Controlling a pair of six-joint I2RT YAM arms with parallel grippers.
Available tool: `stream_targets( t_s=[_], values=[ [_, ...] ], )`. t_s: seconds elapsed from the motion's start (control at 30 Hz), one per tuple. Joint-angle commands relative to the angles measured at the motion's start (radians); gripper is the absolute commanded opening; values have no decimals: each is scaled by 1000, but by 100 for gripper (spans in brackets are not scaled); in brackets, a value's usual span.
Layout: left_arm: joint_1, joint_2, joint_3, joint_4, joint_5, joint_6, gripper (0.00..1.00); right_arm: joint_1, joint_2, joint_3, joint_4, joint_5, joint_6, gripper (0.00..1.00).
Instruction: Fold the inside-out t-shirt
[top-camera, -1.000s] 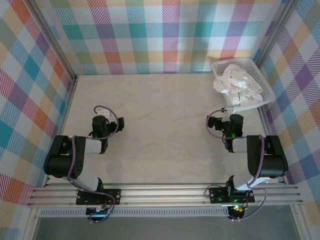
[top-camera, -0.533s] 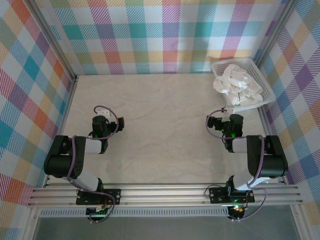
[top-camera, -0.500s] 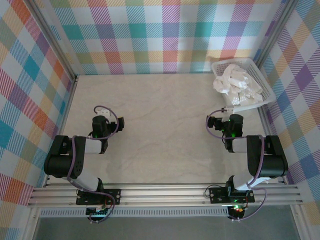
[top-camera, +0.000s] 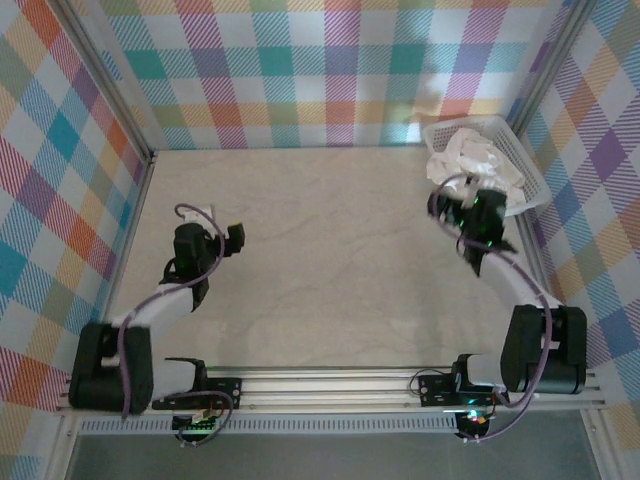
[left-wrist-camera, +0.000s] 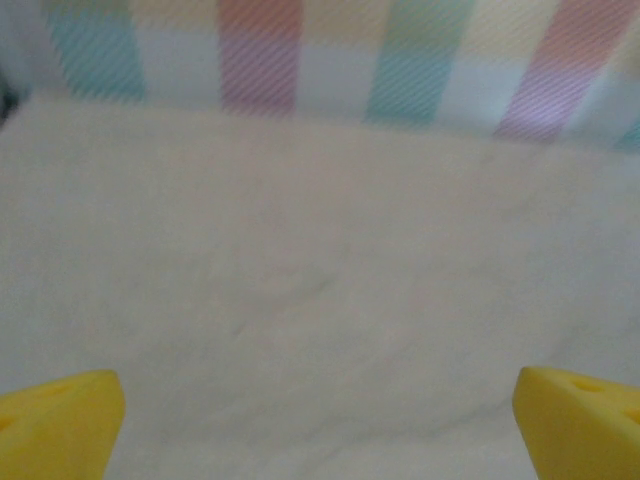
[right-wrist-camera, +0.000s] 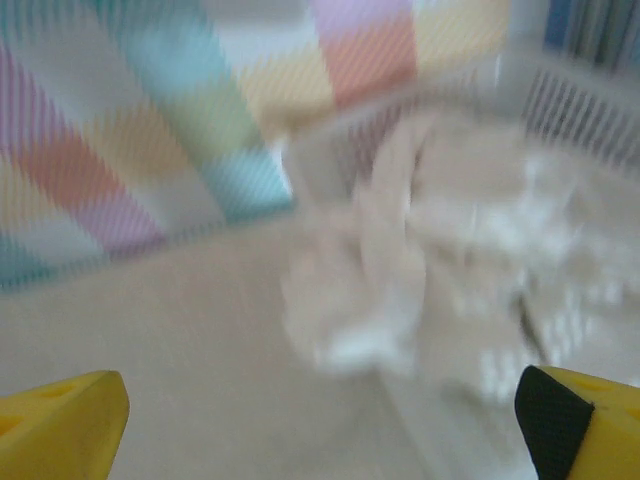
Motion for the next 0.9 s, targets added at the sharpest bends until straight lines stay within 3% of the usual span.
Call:
stream_targets(
  t_s=[0.0, 0.17, 0.27, 0.43, 0.5, 0.6, 0.63, 0.67, 0.87],
  values=[
    [-80, -80, 77, -214, 53, -74, 100, -42, 175, 234, -343, 26, 201, 100],
    [-187, -96, 141, -340, 84, -70, 100, -77, 541, 667, -529, -27, 271, 100],
    [-206, -102, 136, -368, 90, -76, 100, -94, 754, 912, -633, -160, 290, 100],
    [-216, -103, 107, -378, 94, -106, 100, -93, 1018, 1188, -759, -227, 293, 96],
    [-221, -103, 98, -363, 113, -128, 100, -90, 1076, 1243, -779, -253, 257, 73],
    [-229, -94, 106, -376, 133, -135, 100, -89, 1070, 1284, -779, -255, 192, 19],
    [-231, -93, 111, -380, 136, -133, 100, -90, 1044, 1282, -769, -255, 180, 8],
    [-232, -91, 116, -385, 137, -135, 100, -90, 1009, 1277, -748, -266, 168, 1],
    [-234, -47, 191, -421, 153, -149, 100, -60, 721, 1203, -623, -400, 184, 0]
  ],
)
